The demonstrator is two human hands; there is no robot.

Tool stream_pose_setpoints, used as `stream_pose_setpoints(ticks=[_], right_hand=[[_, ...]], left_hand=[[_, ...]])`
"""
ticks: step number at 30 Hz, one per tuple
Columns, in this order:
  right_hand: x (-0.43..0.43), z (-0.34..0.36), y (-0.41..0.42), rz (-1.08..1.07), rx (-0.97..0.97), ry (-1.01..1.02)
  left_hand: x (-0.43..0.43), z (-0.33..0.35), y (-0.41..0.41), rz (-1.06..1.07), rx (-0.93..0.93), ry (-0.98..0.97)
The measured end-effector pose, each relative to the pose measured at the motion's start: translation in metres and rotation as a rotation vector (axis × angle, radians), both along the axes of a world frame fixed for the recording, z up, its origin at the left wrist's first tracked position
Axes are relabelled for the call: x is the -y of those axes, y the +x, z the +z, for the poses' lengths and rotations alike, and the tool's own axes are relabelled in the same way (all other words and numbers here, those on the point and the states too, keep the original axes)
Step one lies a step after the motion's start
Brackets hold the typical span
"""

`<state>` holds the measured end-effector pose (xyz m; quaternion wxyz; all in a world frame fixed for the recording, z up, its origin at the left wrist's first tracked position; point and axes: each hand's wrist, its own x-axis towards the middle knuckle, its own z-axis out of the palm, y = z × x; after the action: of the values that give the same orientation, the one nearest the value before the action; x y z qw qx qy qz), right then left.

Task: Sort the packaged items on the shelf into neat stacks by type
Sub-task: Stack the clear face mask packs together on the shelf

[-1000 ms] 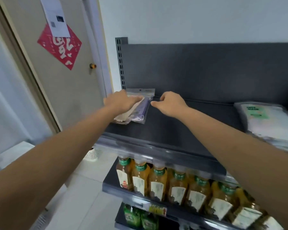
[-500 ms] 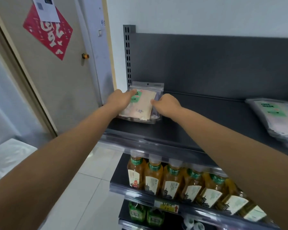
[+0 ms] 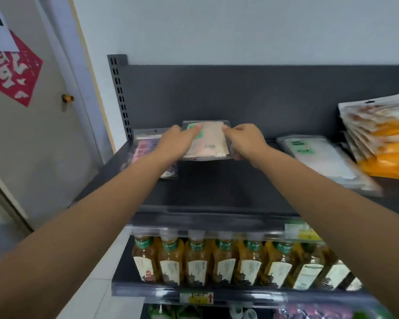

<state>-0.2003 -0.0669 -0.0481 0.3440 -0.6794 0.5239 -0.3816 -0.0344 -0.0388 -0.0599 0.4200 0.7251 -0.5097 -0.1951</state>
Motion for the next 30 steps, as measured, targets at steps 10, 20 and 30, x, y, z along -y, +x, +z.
stream_pose_setpoints(ticks=[10, 20, 30], right_hand=[[0.036, 0.011, -0.176, -0.216, -0.188, 0.059], [0.057, -0.024, -0.231, -0.238, -0.750, -0.151], [0.054, -0.007, -0.181, -0.139, -0.649, -0.420]], left_hand=[[0.048, -0.004, -0.174, -0.270, -0.210, -0.004], [0.062, -0.027, -0.253, -0.240, -0.130, 0.193], [0.046, -0.014, -0.199, -0.112, -0.093, 0.108]])
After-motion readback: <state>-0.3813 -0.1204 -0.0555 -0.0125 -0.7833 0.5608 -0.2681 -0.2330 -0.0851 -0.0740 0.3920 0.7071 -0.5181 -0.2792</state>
